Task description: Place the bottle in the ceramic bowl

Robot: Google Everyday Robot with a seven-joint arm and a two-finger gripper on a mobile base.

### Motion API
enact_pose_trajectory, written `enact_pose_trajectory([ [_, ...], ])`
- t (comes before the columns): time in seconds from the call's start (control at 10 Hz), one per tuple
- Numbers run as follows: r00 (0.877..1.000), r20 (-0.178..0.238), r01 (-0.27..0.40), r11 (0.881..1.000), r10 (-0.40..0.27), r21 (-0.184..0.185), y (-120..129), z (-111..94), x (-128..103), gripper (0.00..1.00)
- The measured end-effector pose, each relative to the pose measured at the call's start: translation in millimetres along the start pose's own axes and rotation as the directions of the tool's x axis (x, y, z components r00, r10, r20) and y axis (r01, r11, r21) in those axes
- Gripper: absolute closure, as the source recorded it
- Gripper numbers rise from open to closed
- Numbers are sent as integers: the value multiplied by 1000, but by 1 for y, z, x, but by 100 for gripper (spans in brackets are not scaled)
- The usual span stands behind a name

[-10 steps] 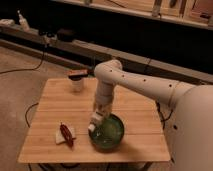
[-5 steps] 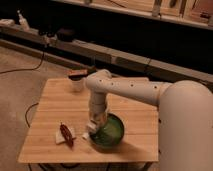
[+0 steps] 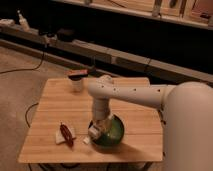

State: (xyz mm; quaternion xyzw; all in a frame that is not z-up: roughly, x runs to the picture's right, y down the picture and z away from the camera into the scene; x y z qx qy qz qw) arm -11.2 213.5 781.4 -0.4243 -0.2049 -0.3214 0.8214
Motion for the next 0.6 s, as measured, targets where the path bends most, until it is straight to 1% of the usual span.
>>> enact_pose_trajectory([
  [0.1,999,10,-34,999,34,5,9,3,2,20],
  [0.2,998,24,-67,998,66,22,17,6,7,20],
  [0.3,996,34,-84,996,82,41,19,7,10,20],
  [0.4,993,47,-111,991,107,75,23,6,18,20],
  [0.6,993,48,-107,991,103,78,21,6,16,20],
])
